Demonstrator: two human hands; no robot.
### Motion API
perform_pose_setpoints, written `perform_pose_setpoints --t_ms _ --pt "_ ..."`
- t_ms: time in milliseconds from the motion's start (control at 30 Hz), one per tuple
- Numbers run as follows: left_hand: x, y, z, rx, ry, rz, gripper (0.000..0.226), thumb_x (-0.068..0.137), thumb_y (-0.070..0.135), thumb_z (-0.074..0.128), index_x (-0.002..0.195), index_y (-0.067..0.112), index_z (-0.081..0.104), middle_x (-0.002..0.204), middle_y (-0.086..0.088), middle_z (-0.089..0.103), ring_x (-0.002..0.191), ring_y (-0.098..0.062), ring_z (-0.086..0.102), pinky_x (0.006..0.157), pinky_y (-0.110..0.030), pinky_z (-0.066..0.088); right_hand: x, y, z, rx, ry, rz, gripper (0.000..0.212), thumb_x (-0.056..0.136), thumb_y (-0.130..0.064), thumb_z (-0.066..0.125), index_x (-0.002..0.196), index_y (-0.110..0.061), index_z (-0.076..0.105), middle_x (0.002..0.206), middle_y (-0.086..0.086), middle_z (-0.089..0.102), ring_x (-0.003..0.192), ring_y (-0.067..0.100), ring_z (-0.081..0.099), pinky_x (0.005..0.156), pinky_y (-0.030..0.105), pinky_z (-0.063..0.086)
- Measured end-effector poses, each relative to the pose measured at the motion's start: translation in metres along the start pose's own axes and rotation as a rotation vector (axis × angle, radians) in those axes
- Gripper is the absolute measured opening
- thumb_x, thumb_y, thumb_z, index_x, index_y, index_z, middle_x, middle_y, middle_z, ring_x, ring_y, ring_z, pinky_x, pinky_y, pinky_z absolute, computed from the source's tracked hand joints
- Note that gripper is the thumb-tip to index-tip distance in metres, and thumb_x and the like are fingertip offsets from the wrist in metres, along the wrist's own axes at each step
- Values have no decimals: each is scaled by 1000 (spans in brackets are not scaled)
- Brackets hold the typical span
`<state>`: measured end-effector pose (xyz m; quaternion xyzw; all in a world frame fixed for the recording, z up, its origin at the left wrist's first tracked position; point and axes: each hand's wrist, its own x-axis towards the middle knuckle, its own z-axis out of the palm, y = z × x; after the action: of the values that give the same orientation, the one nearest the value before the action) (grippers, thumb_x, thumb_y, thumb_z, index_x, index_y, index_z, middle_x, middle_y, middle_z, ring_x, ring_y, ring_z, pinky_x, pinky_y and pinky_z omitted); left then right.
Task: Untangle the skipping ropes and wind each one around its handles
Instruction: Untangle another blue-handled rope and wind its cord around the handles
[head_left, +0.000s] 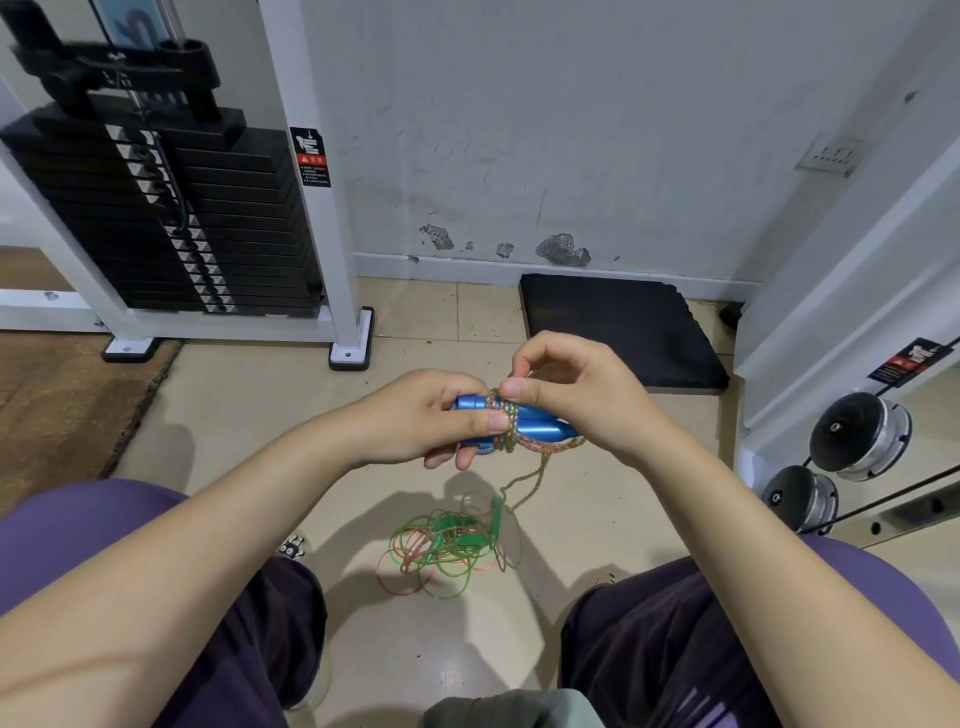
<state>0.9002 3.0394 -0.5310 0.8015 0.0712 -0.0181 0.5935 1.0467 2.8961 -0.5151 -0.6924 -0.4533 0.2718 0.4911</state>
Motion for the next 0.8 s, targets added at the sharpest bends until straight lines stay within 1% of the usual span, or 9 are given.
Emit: perform_pose_setpoints --t_ms 100,167,267,367,433,567,633,700,800 --pt "1 2 3 -67 53 11 25 95 31 61 81 10 58 66 -14 64 43 -15 45 44 -19 32 -1 0 4 134 84 58 10 79 -17 79 80 -9 72 76 3 71 68 12 64 63 23 50" --pt "3 3 4 -101 104 12 27 94 30 62 82 7 56 64 -11 63 42 -15 46 44 -21 31 -1 1 7 239 110 121 16 77 -25 77 82 -9 74 78 5 73 70 13 65 63 23 50" --pt "5 3 4 -142 200 17 36 88 38 60 87 2 57 62 -9 64 40 -16 46 44 -22 32 0 1 10 531 40 209 31 77 -30 71 97 -7 73 90 11 73 80 21 69 75 30 56" --pt "6 5 1 -194 323 50 25 93 35 61 86 10 61 62 -8 64 38 -16 46 43 -21 32 0 3 13 670 -64 226 28 87 -24 70 108 -7 67 91 11 70 76 24 65 80 34 55" --pt "7 4 -3 -208 425 47 22 97 31 57 87 12 62 62 -7 64 37 -17 46 41 -21 31 0 6 18 621 -75 235 27 86 -21 68 111 -10 66 81 6 63 64 18 56 69 29 51" --pt "7 2 -11 -192 620 43 25 96 32 59 92 9 65 64 -8 65 37 -20 46 40 -18 33 0 10 29 286 -37 219 13 94 -11 64 105 -12 70 56 -4 42 46 10 34 46 19 32" --pt "7 0 -16 -186 703 36 26 95 32 61 90 8 66 64 -8 65 36 -20 45 41 -18 34 -2 9 33 139 -37 216 9 97 -15 59 93 -13 68 47 -14 40 42 5 30 43 15 27" --pt "7 -3 -19 -150 744 9 24 93 32 65 87 9 68 61 -7 65 36 -19 45 43 -20 37 -2 6 35 49 -39 199 19 99 -19 57 81 -14 62 42 -16 38 40 1 30 43 12 26" --pt "9 -12 -19 -17 763 -74 20 91 35 68 84 16 69 59 -2 66 36 -15 47 43 -20 37 -2 -2 31 -157 20 94 30 97 -24 60 70 -13 58 46 -12 40 45 3 33 49 19 28"
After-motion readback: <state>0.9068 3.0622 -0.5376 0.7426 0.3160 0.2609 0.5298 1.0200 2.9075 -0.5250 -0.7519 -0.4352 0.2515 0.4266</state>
